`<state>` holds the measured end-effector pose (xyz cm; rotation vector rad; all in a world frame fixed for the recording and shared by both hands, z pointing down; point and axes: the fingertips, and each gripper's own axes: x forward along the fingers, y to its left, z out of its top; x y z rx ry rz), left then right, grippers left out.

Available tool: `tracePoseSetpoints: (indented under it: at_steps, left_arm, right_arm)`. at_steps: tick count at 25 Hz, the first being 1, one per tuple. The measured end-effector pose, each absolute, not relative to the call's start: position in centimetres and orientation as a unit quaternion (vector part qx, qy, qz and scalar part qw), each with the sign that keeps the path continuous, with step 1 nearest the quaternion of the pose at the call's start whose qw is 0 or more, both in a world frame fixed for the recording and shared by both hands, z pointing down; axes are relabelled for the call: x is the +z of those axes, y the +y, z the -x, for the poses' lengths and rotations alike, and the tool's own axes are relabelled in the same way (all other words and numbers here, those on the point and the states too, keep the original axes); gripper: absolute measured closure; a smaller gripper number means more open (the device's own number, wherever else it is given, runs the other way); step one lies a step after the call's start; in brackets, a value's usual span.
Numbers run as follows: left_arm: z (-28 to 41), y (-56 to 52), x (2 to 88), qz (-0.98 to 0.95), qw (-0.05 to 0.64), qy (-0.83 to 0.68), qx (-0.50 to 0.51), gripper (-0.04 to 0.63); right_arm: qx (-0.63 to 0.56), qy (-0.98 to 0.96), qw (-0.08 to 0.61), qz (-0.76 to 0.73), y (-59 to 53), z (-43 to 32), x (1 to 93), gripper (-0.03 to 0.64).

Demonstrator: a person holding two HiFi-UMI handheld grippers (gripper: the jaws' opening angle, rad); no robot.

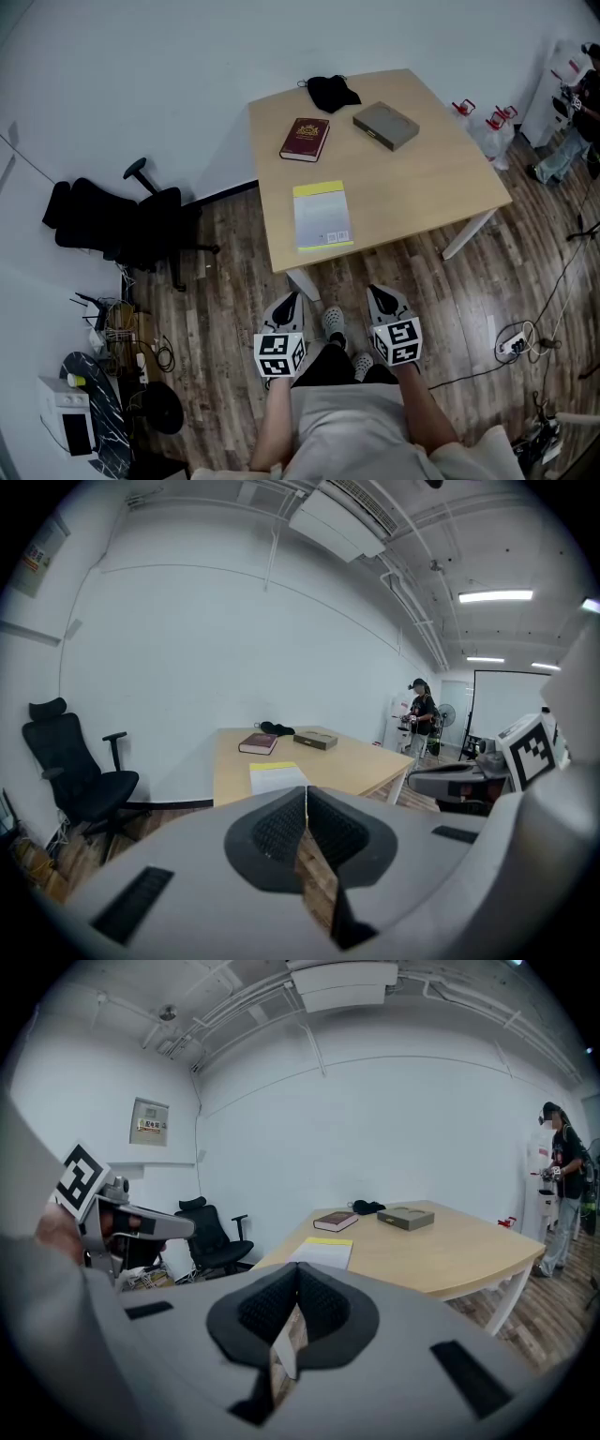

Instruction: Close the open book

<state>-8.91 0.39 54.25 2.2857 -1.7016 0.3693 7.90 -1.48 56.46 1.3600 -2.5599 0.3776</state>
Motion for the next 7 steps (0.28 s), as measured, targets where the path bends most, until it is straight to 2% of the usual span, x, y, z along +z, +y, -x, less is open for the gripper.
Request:
tracePoseSetpoints:
  at_steps: [7]
  left_arm:
    - [8.72,-0.19,54.52,-0.791,0.135,-0.583,0.128,0.572]
  right_arm:
    - [0.125,-0.873,0.109,-0.459,-2.04,-7.59,56.5,0.609]
